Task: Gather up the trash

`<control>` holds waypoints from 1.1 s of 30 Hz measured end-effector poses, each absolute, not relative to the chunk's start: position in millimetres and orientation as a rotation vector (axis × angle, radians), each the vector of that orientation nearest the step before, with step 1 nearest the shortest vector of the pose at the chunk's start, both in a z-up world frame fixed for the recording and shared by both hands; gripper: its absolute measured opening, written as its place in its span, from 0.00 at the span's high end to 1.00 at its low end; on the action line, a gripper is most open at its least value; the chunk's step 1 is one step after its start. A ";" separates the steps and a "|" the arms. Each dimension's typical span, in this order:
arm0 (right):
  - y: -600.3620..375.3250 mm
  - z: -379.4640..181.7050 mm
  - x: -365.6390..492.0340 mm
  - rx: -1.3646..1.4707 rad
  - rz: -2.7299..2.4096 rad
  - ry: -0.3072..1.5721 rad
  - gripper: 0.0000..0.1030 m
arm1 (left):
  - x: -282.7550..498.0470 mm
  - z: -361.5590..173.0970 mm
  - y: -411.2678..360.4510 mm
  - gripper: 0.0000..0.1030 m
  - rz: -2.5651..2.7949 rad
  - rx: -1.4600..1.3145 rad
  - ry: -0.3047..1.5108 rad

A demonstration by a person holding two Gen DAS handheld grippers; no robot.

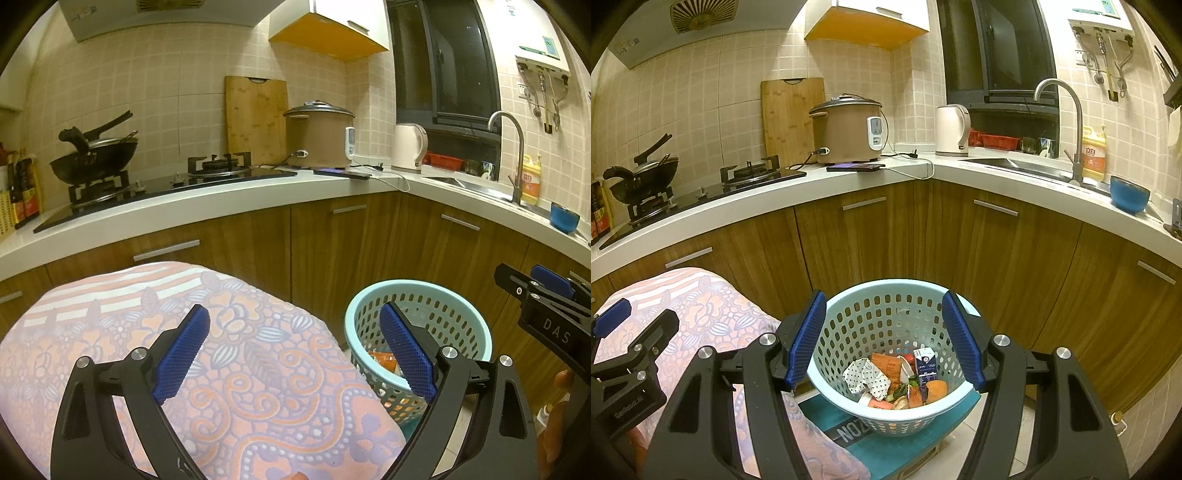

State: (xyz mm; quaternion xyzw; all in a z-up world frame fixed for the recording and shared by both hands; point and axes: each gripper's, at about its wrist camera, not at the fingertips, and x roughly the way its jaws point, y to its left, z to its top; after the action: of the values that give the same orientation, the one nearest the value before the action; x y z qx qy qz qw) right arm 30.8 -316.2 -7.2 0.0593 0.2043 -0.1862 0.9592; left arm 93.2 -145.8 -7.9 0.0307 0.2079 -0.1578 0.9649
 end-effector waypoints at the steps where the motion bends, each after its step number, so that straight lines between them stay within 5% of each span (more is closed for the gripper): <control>1: -316.2 -7.1 31.0 0.120 -0.377 0.415 0.40 | 93.2 -7.9 -145.6 0.12 -0.320 0.061 0.422; 33: -318.5 -0.8 33.0 0.126 -0.361 0.417 0.40 | 94.5 -10.4 -143.2 0.11 -0.330 0.051 0.427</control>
State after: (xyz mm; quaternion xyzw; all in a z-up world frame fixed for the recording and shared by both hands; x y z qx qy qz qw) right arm 33.0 -318.5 -0.8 0.0621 0.2057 -0.1781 0.9603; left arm 94.5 -143.2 -10.4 0.0254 0.2109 -0.1629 0.9635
